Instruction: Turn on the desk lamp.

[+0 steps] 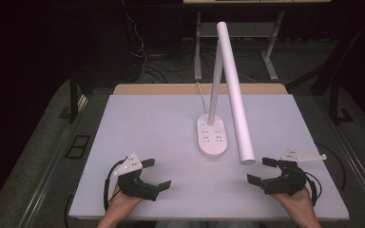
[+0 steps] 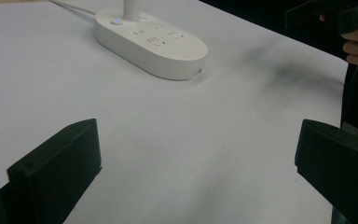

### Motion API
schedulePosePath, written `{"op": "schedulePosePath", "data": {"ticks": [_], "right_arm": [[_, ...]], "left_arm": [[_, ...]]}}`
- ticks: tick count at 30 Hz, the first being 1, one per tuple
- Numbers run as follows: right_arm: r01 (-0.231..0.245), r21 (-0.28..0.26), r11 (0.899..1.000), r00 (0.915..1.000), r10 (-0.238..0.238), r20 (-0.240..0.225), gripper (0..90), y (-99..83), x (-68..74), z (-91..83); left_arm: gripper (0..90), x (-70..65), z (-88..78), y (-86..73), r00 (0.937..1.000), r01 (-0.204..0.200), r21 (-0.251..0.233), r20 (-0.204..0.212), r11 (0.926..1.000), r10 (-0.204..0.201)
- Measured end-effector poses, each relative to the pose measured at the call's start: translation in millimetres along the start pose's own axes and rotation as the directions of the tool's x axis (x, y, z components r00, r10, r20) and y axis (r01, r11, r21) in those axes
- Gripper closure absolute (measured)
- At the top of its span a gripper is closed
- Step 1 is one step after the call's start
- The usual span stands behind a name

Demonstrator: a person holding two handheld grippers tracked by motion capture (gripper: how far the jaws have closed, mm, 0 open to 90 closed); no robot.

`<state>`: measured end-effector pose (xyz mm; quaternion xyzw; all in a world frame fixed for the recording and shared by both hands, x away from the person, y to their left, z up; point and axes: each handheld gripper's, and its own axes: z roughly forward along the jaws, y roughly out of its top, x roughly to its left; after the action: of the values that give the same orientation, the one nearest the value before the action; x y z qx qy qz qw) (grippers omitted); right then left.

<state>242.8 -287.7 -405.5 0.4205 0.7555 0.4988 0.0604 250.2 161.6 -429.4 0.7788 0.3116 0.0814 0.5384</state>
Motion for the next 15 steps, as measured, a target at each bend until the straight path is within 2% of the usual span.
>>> {"op": "schedulePosePath", "data": {"ticks": [11,15], "right_arm": [[0.012,0.028,1.000,0.9998,-0.012,-0.012,0.1,4.4,0.6,-2.0],[-0.001,0.042,0.999,0.9996,0.002,-0.028,0.1,9.6,-0.9,-1.5]], "left_arm": [[0.0,0.6,-0.2,-0.6,1.0000,0.003,0.004,-0.009,1.0000,-0.003],[0.0,0.4,-0.5,-1.1,0.9999,0.004,0.005,-0.011,1.0000,-0.004]]}}
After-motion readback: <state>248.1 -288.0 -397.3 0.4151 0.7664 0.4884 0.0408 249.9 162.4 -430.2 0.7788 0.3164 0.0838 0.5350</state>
